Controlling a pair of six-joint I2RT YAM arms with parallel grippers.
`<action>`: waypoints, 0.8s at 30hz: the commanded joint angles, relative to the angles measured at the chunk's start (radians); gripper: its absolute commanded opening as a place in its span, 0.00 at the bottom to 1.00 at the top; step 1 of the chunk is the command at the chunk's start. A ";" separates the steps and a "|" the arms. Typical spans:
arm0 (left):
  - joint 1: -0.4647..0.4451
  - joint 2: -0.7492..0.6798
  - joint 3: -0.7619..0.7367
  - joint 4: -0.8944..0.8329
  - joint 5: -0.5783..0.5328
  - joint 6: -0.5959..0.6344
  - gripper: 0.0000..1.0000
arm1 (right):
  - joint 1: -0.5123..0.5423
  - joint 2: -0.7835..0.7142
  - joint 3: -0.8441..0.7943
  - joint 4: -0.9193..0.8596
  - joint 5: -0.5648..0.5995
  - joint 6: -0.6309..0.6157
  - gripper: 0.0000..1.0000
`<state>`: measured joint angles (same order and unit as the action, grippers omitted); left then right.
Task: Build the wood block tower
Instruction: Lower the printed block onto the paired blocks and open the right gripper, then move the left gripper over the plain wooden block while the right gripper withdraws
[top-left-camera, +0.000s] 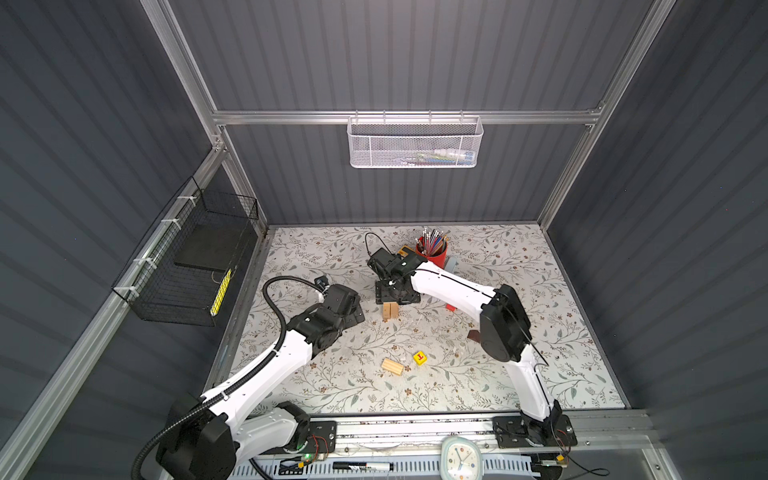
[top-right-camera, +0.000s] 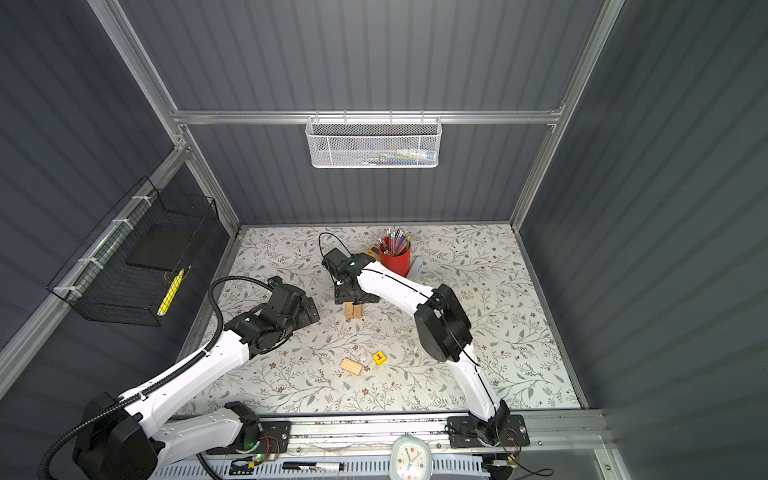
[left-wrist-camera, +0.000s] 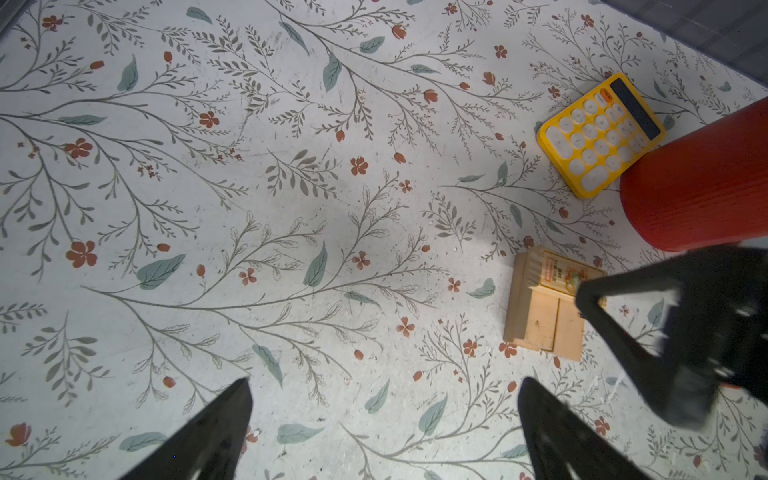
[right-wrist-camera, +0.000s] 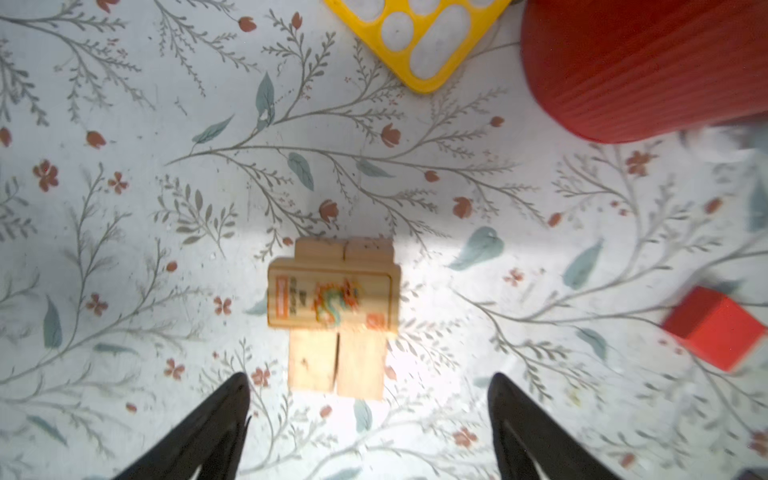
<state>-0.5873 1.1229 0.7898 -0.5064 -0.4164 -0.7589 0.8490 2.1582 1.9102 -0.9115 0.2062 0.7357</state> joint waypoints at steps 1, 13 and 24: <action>0.007 -0.053 0.027 -0.052 0.017 0.028 0.99 | 0.001 -0.098 -0.088 0.016 0.011 -0.048 0.93; 0.006 -0.130 0.015 -0.142 0.152 0.063 0.99 | 0.019 -0.458 -0.516 0.130 -0.047 -0.112 0.99; -0.232 -0.031 0.046 -0.206 0.118 -0.089 1.00 | 0.014 -0.846 -0.967 0.305 -0.141 -0.193 0.99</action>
<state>-0.7582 1.0470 0.7963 -0.6567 -0.2657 -0.7784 0.8639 1.3640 0.9977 -0.6529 0.0937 0.5751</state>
